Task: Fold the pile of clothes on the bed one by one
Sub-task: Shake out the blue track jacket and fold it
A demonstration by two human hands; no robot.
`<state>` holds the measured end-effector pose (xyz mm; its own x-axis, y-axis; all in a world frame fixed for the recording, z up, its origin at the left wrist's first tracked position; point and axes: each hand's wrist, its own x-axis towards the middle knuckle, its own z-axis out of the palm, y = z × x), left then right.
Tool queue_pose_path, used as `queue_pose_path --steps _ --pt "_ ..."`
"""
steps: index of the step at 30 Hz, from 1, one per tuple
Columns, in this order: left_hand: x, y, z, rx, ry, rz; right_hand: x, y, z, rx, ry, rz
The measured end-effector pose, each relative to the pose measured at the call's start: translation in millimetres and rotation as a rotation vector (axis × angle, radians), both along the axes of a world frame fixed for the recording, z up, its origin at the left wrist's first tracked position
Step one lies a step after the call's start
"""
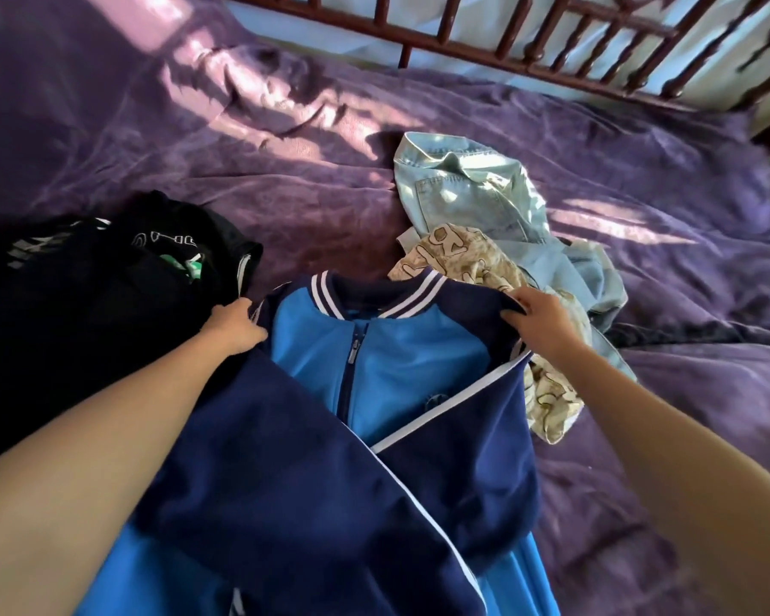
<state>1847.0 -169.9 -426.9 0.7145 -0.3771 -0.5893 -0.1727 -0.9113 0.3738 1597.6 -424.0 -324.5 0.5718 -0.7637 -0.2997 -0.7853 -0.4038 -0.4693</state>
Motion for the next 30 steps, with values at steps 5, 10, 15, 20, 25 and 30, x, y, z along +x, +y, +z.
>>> queue_pose_path --steps 5,10,15,20,25,30 --pt "-8 3 -2 -0.302 0.075 0.299 -18 3 18 -0.010 0.000 0.056" --pt "8 27 43 -0.716 0.112 0.658 -27 7 30 -0.165 -0.131 -0.050" --pt "-23 123 54 -0.756 -0.014 0.576 -80 42 11 -0.503 -0.146 0.062" --pt "-74 190 27 -0.455 -0.394 -0.036 -160 69 -43 -0.609 0.350 0.541" --pt "-120 170 22 -0.183 -0.473 0.074 -159 97 -62 -0.449 0.597 0.596" --pt "-149 118 19 -0.034 0.047 0.546 -136 116 -68 -0.478 0.607 0.663"
